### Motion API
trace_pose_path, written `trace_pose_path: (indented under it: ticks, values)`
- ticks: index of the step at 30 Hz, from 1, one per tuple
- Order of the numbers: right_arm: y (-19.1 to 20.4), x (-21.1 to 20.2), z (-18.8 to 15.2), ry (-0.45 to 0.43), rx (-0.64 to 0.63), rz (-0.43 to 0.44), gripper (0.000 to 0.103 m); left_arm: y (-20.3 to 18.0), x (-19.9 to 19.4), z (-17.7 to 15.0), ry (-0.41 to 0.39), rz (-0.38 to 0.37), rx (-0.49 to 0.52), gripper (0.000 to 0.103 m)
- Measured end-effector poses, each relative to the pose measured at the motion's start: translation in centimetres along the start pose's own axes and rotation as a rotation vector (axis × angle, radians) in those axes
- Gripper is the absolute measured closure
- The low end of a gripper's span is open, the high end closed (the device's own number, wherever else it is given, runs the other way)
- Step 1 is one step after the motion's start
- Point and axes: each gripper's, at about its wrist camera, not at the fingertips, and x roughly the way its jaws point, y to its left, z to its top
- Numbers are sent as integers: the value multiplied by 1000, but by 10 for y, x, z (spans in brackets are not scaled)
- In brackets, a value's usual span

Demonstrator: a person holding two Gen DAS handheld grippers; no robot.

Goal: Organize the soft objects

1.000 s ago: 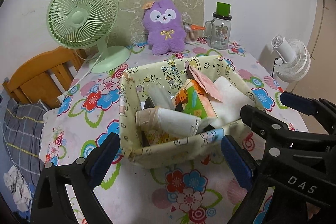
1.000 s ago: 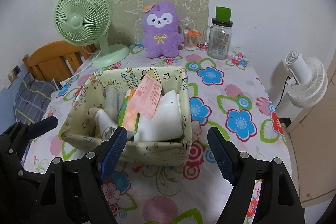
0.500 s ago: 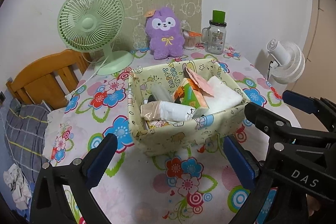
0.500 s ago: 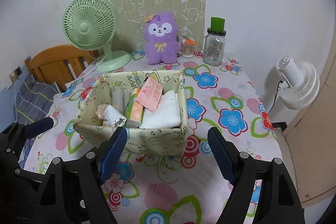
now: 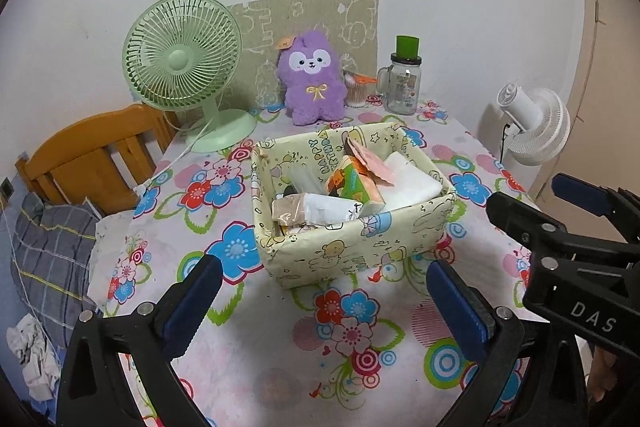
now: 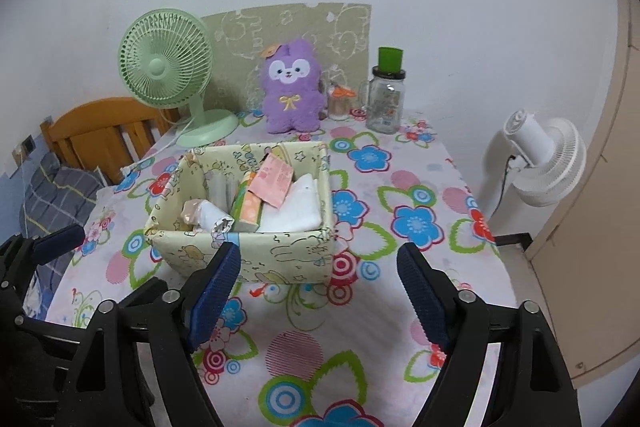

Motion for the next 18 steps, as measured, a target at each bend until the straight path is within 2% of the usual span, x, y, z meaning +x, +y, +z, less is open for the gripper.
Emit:
trace_pose_path:
  ticks: [10, 18]
  values:
    - [-8, -23, 0, -38, 24, -31, 17, 7, -21, -2, -38, 5, -18, 0]
    - [-7, -37, -5, -52, 26, -24, 15, 17, -46, -3, -104, 12, -60, 0]
